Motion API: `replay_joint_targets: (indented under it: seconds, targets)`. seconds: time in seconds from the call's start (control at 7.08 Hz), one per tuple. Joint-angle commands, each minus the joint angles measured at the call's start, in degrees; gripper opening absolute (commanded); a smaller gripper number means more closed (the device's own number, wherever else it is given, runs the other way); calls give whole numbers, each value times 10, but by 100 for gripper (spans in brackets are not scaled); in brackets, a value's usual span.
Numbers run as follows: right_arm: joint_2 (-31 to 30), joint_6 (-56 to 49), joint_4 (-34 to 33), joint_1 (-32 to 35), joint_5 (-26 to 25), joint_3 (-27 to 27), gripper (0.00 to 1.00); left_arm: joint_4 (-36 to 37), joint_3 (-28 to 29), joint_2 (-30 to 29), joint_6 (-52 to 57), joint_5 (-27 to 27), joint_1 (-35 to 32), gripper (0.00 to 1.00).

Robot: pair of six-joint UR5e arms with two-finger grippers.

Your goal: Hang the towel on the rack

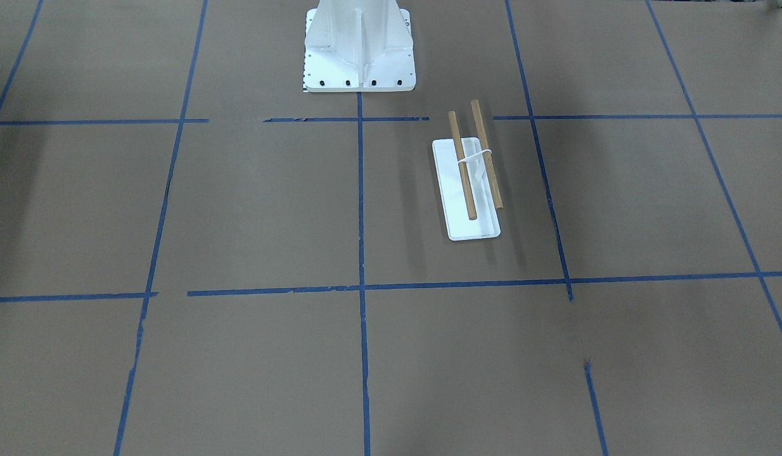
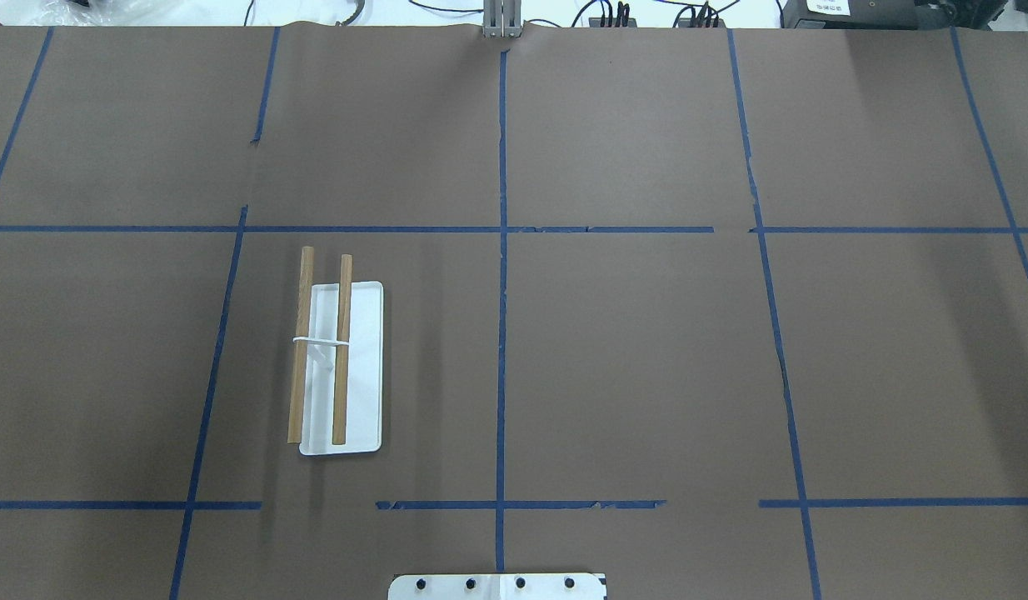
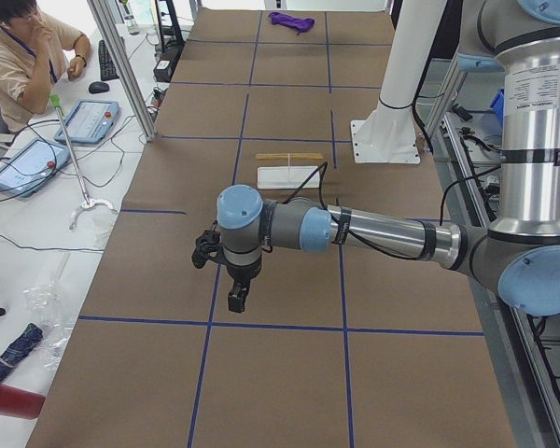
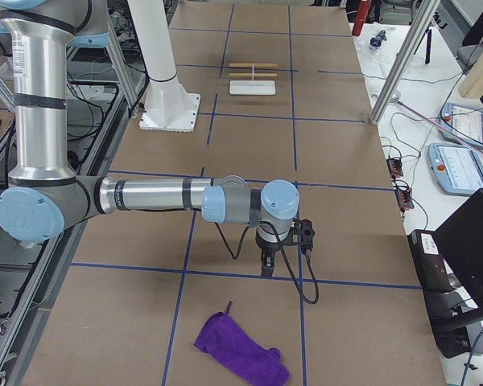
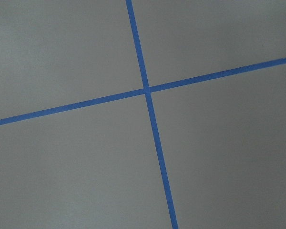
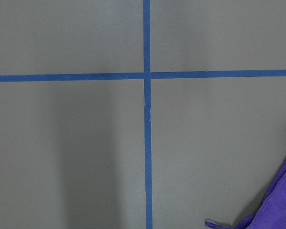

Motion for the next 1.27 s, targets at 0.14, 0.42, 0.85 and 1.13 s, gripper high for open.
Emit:
replay_joint_targets:
  seconds: [0.14,0.42,0.85,1.13]
  targets:
    - [2,-7,2,0,0,3,100,-1,-5,0,0,0,0,100]
    - [-13,-5,75,0,-1,-3,100,-5,-18,-1,2,2,5,100]
    - [-45,-5,175,0,4,-3,100,-20,-30,-43,-56,-28,3,100]
    - [-88,0,332,0,4,-14,100,-64,-23,-49,-55,-47,3,100]
